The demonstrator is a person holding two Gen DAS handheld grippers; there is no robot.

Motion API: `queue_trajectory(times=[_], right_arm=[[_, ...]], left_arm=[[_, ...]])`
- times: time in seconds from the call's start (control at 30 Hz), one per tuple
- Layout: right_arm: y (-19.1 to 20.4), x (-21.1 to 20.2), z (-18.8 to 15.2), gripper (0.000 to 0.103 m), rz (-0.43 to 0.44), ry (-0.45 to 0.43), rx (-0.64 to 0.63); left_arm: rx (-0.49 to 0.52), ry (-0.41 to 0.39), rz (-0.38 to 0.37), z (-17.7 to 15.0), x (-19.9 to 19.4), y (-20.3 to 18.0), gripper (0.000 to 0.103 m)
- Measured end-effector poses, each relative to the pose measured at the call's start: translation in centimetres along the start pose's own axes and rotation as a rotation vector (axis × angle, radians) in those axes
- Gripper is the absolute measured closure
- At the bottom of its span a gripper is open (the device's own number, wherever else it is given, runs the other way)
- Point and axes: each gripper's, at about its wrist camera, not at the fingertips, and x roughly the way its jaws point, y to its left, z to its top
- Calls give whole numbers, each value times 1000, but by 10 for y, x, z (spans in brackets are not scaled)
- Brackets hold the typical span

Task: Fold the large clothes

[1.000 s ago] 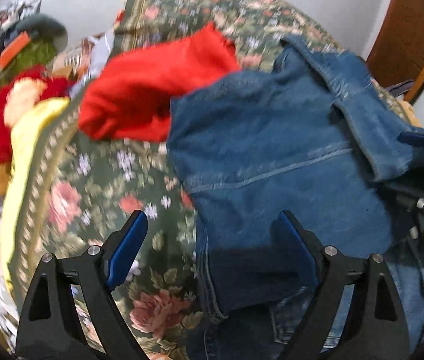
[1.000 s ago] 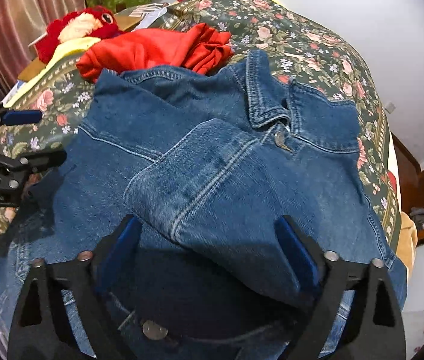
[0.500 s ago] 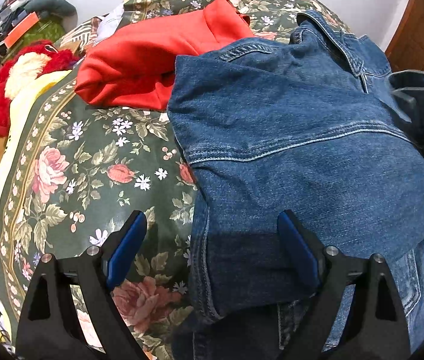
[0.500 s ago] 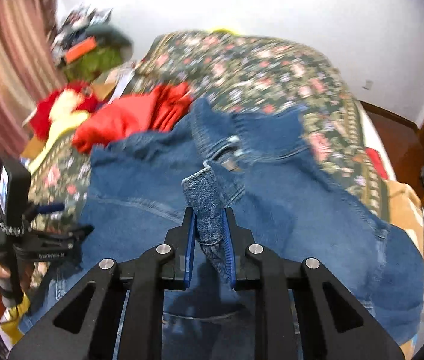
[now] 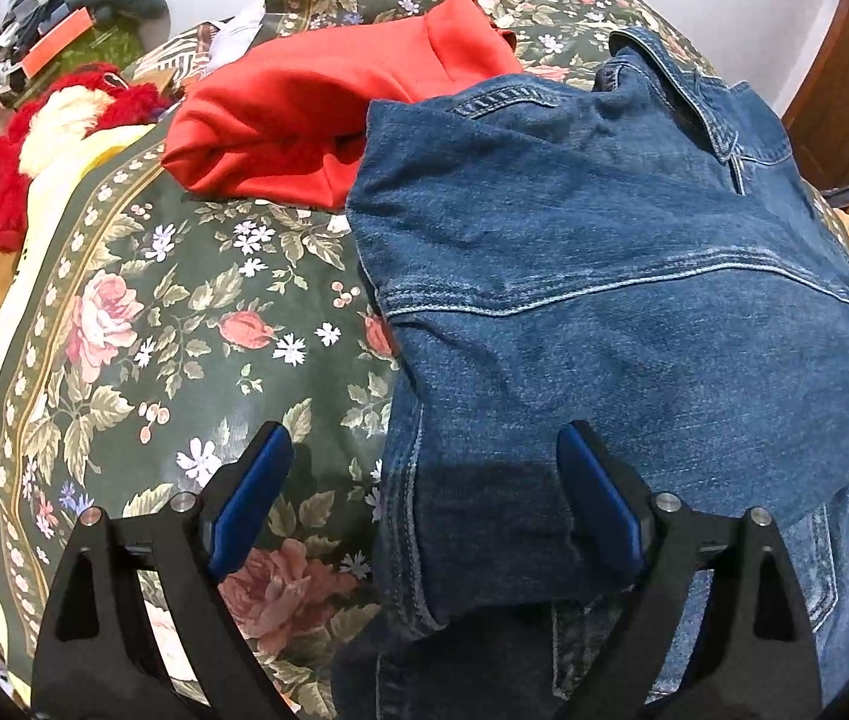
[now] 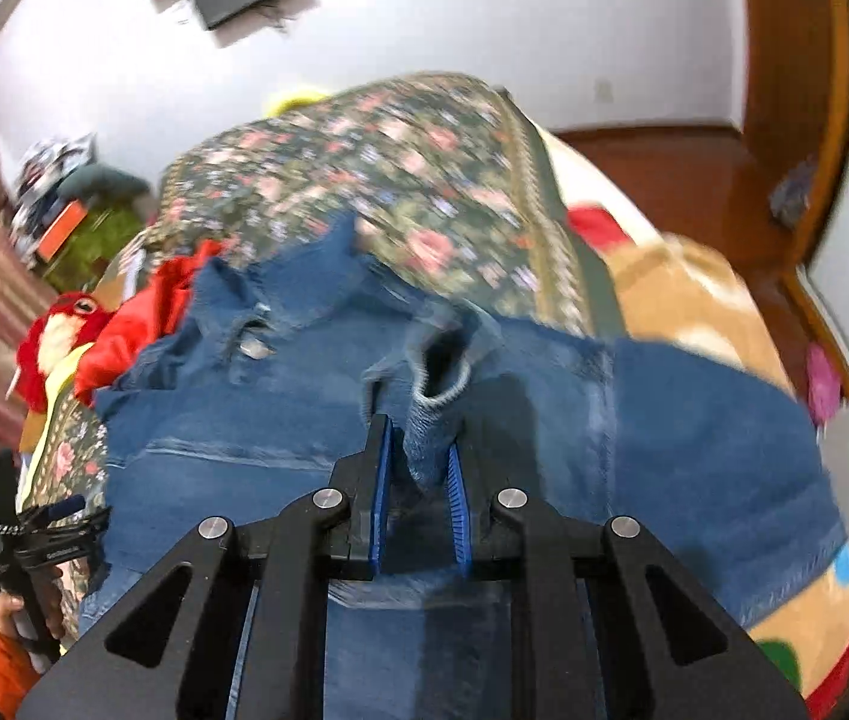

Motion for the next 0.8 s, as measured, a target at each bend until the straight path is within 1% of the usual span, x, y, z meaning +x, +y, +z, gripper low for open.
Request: queue_trajectory(times=[0.1, 0.17, 0.27, 0.33, 0.4, 0.43, 0.47, 0.5, 0.57, 0.67, 0.8], right_arm=[[-21, 8, -12, 87, 22, 62, 66], [-31, 10, -22, 84, 19, 91, 90], [-38, 4, -31, 82, -11, 100, 93], [-46, -2, -34, 74, -9, 99, 109], [-53, -8, -35, 54, -20, 94, 121], [-56, -13, -35, 48, -28, 83, 126], [-59, -17, -35, 38, -29, 71, 135], [-64, -23, -36, 29, -31, 57, 146], [-75, -34, -35, 24, -35, 31, 171], [-92, -47, -34, 21, -49, 1, 210], [-128, -56, -38, 20, -74, -17, 310]], left_arm=[[-6, 3, 3, 0, 0, -1, 10], [-11, 6, 8, 0, -2, -1, 10], [-3, 4, 26, 1, -6, -4, 10], [9, -2, 34, 3, -12, -8, 10], [18, -23, 29, 7, -22, -12, 10], [21, -35, 25, 9, -27, -15, 10], [25, -50, 18, 11, -32, -18, 10], [30, -64, 10, 15, -38, -21, 10], [37, -89, -5, 22, -49, -29, 10], [55, -115, -32, 33, -61, -43, 10], [88, -149, -74, 42, -74, -72, 10]])
